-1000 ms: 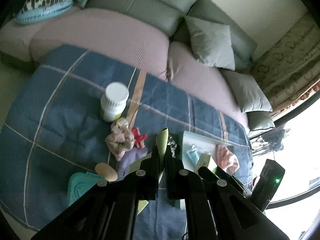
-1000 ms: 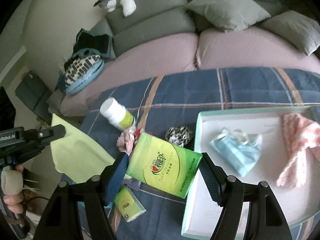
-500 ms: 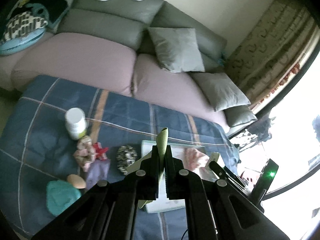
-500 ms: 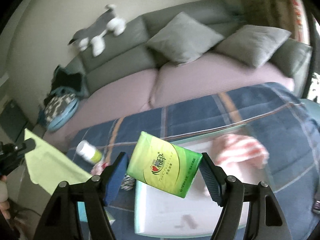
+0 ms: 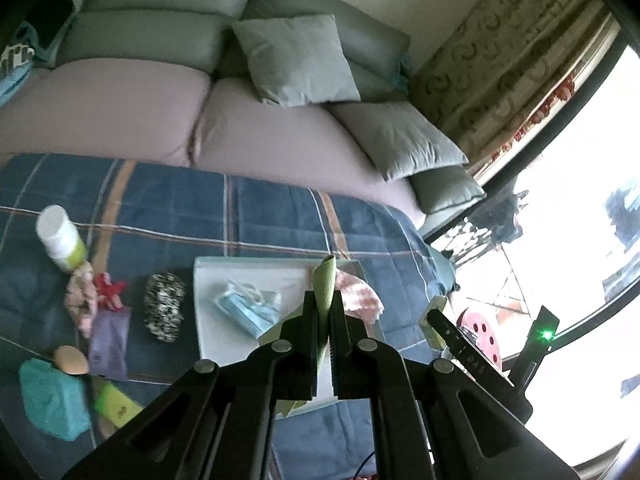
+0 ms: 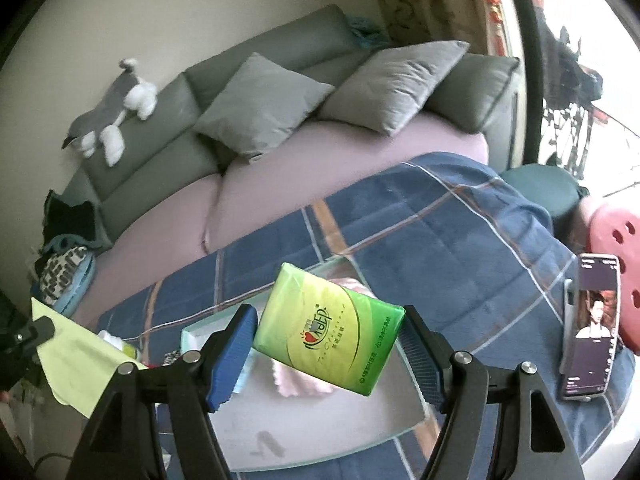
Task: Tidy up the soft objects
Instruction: 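Carry the green cloth over the white tray while the right carries a green tissue pack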
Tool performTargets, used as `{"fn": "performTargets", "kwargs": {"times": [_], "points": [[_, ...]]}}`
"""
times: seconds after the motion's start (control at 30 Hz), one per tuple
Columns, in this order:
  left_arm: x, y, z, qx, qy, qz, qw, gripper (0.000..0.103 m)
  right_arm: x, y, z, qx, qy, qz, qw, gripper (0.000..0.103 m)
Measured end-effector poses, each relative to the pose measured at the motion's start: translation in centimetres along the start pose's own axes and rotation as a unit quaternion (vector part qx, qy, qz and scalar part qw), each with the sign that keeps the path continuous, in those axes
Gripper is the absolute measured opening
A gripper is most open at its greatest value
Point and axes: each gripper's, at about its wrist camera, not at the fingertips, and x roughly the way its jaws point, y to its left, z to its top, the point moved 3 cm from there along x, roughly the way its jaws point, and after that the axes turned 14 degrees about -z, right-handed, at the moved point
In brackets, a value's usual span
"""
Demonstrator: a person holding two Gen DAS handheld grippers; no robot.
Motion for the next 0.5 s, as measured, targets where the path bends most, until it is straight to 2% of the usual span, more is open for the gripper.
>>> {"fn": "performTargets", "kwargs": {"times": [0.5], "points": [[6.1,1.7,-2.5,-0.024,0.054,0.0,0.9983,0.004,3.2,-0.4,-1.2,-0.01,0.046,-0.024,0.999,0.075]]}}
